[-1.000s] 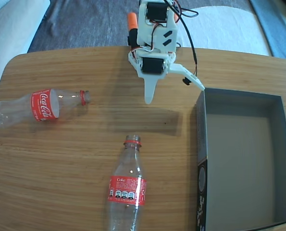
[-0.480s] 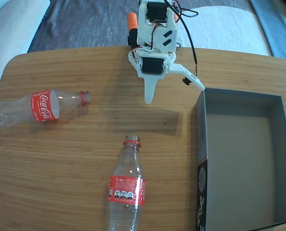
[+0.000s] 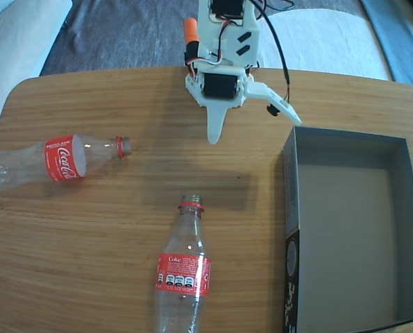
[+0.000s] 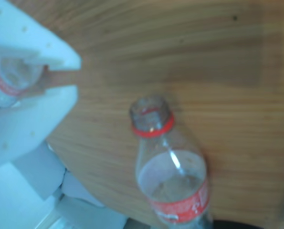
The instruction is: Grasp the bottles and put them in the box.
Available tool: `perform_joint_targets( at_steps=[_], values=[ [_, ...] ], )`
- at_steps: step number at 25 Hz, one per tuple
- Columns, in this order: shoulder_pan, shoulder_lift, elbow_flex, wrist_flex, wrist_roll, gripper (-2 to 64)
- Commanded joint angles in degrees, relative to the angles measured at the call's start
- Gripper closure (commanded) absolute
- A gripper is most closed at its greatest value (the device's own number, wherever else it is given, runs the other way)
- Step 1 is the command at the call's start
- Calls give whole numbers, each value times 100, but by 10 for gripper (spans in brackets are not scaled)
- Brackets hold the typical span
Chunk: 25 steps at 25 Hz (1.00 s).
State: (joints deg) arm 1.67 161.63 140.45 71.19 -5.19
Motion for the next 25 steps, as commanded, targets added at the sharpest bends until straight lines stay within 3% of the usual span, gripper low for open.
perform_joint_targets(
  at_steps=[1,5,18,25],
  values=[
    [-18,-703,-817,-167,-53,613],
    [-18,-1503,-1512,-281,-782,613],
    [290,-3516,-3410,-202,-4896,613],
    [422,-4658,-4465,431,-7066,613]
  ],
)
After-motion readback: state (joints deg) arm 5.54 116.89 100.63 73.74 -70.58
